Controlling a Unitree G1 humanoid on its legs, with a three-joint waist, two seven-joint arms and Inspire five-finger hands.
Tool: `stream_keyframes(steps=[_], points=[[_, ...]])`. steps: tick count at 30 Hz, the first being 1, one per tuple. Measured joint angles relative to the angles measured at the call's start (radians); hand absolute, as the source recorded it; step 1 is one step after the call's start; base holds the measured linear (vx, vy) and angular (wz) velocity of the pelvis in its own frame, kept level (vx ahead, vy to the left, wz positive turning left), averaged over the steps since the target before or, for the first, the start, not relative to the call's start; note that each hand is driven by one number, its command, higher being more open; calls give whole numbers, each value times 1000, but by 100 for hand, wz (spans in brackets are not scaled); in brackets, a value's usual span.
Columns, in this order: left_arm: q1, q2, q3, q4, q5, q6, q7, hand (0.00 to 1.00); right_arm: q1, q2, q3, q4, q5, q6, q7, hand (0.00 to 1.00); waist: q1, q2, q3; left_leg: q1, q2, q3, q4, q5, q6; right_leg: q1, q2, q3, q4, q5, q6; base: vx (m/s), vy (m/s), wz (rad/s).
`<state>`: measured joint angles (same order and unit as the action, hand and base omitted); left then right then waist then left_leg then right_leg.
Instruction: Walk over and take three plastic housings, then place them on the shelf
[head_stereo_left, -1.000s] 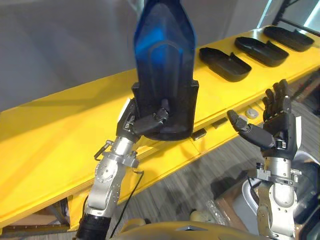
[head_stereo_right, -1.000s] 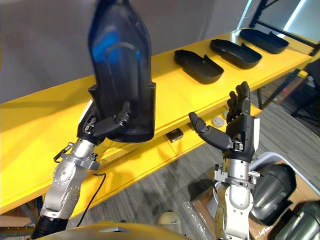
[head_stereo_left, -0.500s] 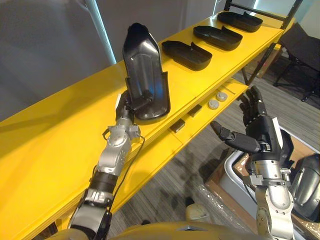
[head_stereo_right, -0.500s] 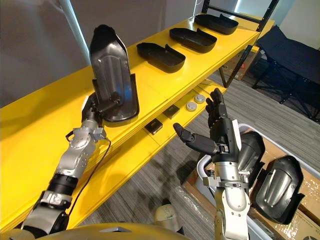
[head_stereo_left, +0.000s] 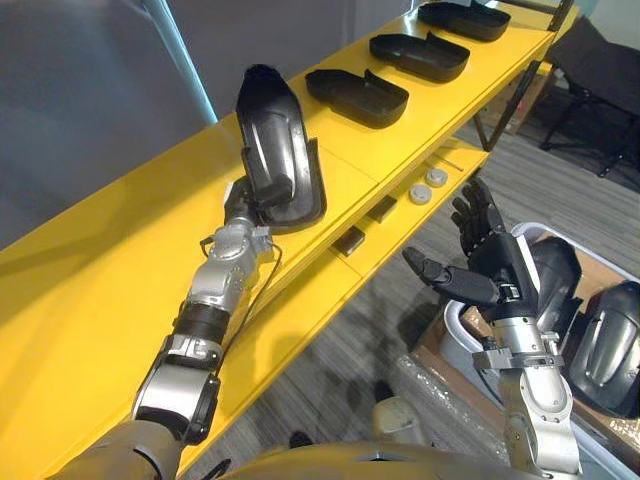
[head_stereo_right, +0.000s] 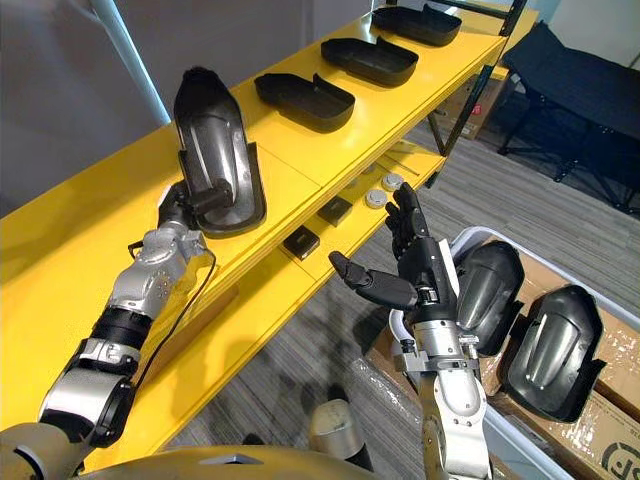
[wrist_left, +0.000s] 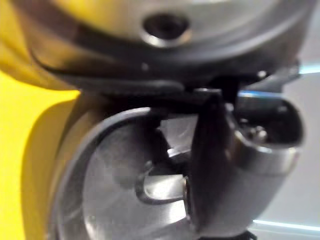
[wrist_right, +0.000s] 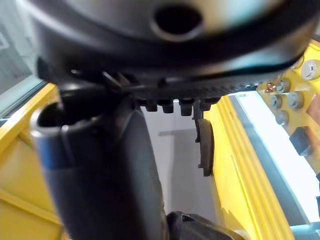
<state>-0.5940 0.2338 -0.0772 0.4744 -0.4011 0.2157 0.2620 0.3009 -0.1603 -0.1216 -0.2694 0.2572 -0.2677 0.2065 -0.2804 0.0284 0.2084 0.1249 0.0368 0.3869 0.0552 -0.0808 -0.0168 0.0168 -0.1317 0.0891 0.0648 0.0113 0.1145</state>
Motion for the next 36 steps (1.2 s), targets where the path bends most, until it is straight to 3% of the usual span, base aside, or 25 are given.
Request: stream_keyframes(steps=[3,4,22,29,32,36], points=[[-20,0,-2,7,30,15,6,0,-2,0,6,0,3,0,-11,100,-1,-4,11,1,-1,-1,2,0,0,2,-2,-1,0,0,1,-15,-8,0],[-28,0,-2,7,39,19,8,100,-2,0,6,0,3,0,-16,100,-1,-5,15,0,-2,-1,3,0,0,3,-3,-1,0,1,1,0,0,0],[-153,54,20,119,187,97,177,100,0,-1,67,6,45,0,-69,100,-30,-25,62,2,-1,-6,15,-1,2,18,-5,-5,-15,9,5,-8,-5,0],[-157,91,45,126,210,95,229,100,4,-2,90,21,84,-1,-71,100,-31,-27,65,-14,2,-8,28,-6,3,7,-5,-7,-13,9,5,0,0,0],[-157,92,49,127,208,85,252,100,10,-2,97,21,84,-2,-67,100,-30,-27,66,-14,2,-9,29,-7,4,8,-6,-9,-13,9,5,0,0,0],[-164,93,65,120,171,-9,285,100,26,-1,108,21,78,-26,-65,100,-29,-28,69,-14,1,-11,30,-7,4,10,-5,-11,-12,10,5,0,0,0]])
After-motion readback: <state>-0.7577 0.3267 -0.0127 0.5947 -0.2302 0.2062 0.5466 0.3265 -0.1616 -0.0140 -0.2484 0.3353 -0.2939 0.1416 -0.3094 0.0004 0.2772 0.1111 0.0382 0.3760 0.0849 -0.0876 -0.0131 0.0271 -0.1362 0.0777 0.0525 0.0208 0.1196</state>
